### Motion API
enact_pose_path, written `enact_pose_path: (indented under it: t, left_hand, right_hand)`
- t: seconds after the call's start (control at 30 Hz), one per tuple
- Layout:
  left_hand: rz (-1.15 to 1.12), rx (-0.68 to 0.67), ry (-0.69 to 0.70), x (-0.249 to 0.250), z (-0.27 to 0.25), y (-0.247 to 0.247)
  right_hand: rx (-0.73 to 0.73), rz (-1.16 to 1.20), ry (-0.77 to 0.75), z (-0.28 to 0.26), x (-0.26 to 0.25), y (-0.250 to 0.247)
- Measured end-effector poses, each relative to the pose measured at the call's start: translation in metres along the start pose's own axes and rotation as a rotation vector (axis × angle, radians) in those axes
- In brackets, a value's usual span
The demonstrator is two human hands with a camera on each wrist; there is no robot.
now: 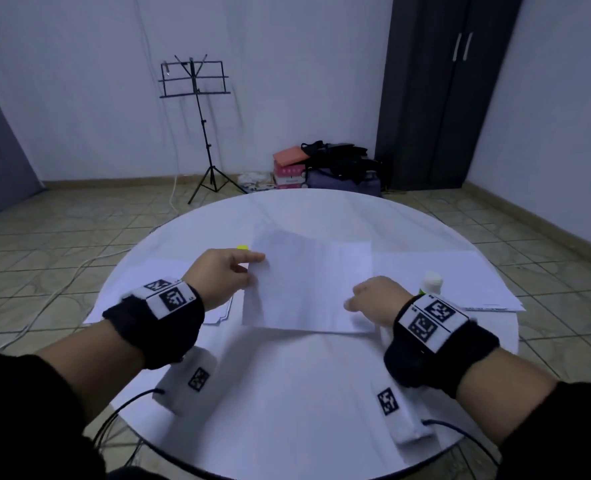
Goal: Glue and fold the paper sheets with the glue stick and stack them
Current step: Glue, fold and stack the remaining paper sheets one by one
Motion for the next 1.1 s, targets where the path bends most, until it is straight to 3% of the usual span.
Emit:
enact_pose_path:
  t: [0.17, 0.37, 0.5, 0.8, 1.0, 1.1]
  left_hand:
    - [0.102, -0.034, -0.101, -0.006, 0.048, 0.010]
    - [0.535, -0.335, -0.205, -0.012, 0.091, 0.030]
    - [0.785, -0.448, -0.216, -0.008, 0.103, 0.045]
    - [0.968, -0.462, -0.154, 0.001, 0.104, 0.058]
    - [1.001, -0.438, -0.068, 0.015, 0.083, 0.063]
    - [1.045, -0.444, -0.024, 0.030, 0.065, 0.072]
  right_hand:
    - [0.068, -0.030, 0.019, 0.028, -0.029, -0.004]
    - [-0.004, -0.225, 0.120, 0.061, -0.043, -0.006]
    - [-0.093, -0.399, 0.145, 0.080, -0.042, -0.002]
    - [-0.141, -0.579, 0.095, 0.099, -0.034, 0.006]
    - [-0.077, -0.618, 0.049, 0.061, -0.031, 0.004]
    - [-0.117, -0.555, 0.030, 0.039, -0.026, 0.006]
Point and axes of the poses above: each hand's wrist, its own z-axis towards the middle knuckle, its own y-axis out of the palm, x = y × z, the point moved 1 cm from there along z, towards the middle knuckle, and after that the axes turned 4 degrees about z, right-handed, at the moved point
